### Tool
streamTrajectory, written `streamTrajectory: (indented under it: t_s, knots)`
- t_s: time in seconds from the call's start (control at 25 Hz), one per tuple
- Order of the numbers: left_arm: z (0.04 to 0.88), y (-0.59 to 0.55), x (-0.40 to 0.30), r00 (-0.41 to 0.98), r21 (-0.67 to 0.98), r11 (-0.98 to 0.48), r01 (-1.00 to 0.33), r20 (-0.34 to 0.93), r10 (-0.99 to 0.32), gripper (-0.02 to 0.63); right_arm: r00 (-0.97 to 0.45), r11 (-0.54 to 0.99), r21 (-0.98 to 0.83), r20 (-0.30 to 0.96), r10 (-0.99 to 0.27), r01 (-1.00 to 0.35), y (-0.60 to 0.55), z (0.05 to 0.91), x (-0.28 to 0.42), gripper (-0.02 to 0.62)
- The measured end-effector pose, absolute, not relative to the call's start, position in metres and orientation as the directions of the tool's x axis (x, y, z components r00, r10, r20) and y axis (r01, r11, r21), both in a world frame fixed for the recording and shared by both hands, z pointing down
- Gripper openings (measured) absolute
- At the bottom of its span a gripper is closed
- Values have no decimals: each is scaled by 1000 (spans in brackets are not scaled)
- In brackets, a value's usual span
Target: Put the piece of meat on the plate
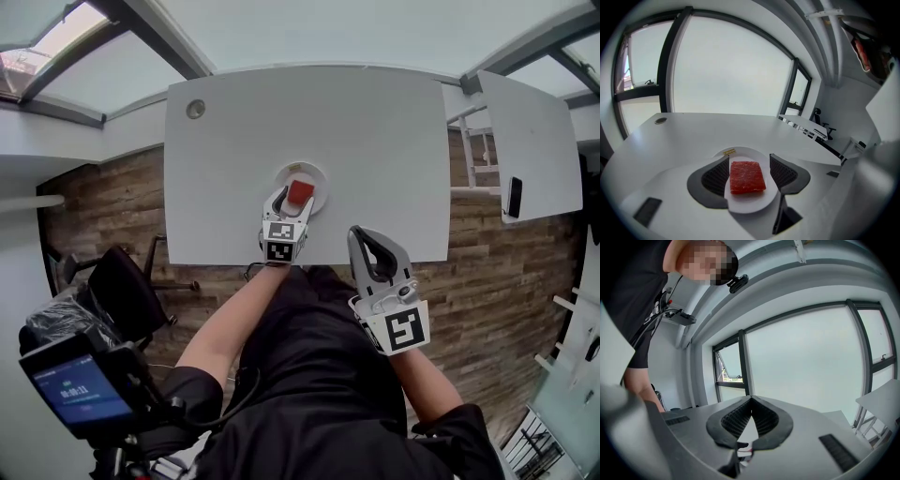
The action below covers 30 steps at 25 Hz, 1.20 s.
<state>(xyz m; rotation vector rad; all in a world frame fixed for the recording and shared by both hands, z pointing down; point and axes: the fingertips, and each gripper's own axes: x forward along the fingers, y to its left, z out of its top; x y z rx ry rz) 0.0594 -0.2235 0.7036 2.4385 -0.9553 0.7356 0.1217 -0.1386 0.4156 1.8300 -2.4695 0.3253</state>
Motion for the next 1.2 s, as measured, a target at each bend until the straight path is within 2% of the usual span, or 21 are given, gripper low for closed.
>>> streamTrajectory:
  t_s: [0.24, 0.56, 1.12, 1.2]
  knots:
    - [669, -207, 26, 634, 202, -658, -725, 571, -522, 268, -320, 302, -129, 153, -935, -944, -120, 398, 83, 5]
    - [643, -188, 21, 663, 230, -659, -716, 521, -538, 267, -340, 325, -129, 124, -932, -937, -111, 387, 65, 5]
    - [563, -164, 9, 731, 220, -712, -667, 374, -570, 6, -330, 322, -93, 97, -939, -942, -103, 376, 53, 6]
    - [549, -160, 8, 749, 221, -727, -650, 351, -562, 6, -313, 305, -92, 90, -945, -948, -105, 372, 54, 5]
